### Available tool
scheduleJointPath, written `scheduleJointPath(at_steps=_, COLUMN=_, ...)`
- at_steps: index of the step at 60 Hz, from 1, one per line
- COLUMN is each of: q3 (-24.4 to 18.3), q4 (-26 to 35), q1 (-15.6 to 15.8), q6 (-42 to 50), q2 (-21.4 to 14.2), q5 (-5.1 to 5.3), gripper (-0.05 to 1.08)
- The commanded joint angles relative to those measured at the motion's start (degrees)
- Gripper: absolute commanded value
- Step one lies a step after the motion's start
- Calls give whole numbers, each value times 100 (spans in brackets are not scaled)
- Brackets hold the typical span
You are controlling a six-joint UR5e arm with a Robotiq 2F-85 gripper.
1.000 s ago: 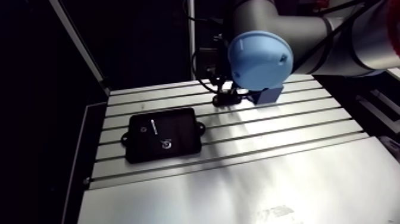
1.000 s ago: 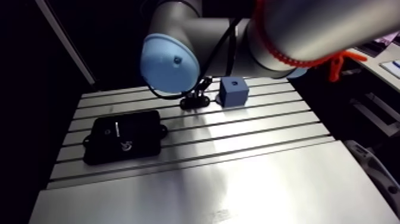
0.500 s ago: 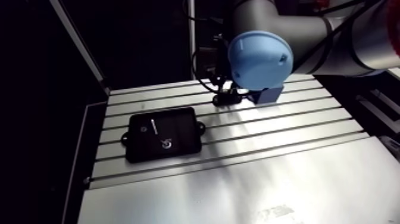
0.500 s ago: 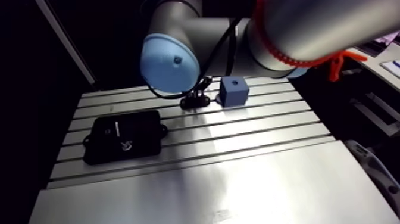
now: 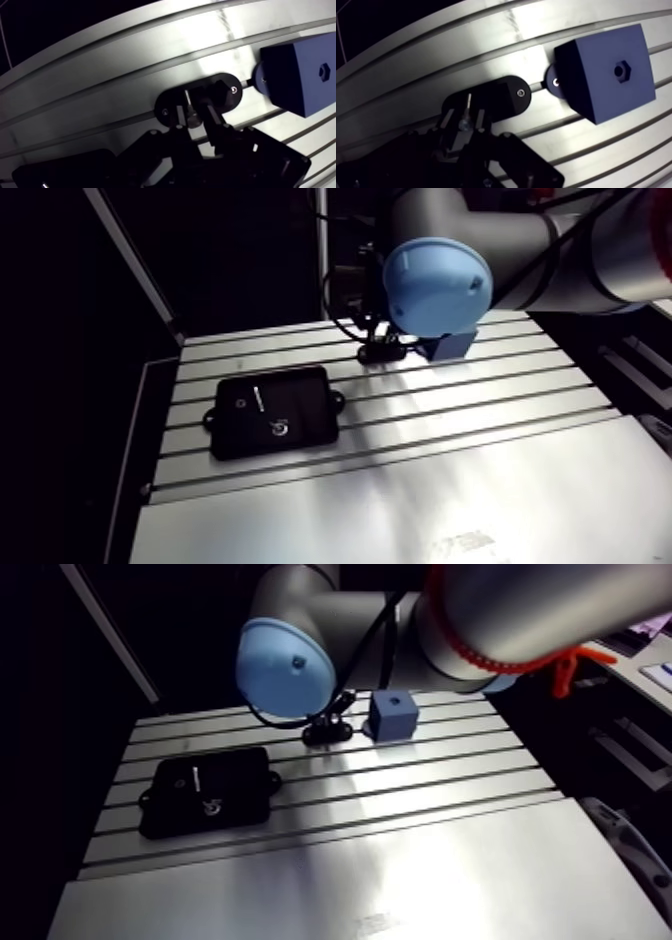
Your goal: Pick up the M10 bolt and insert it into the hex recess until seated.
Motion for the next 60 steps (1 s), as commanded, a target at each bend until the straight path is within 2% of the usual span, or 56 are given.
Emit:
scheduleJointPath(at_steps=1, q3=-7, q4=0, q1=-2, q6=0, q2=11, q5=1, gripper=67)
scheduleJointPath(at_steps=36, q3=-16, q4=0, q1=5, q6=-43, q2=19, q5=1, gripper=71)
scheduleJointPath(at_steps=60, q3=-33, q4=9, q1=-2, q6=-105, q2=-23, q5=43, gripper=74)
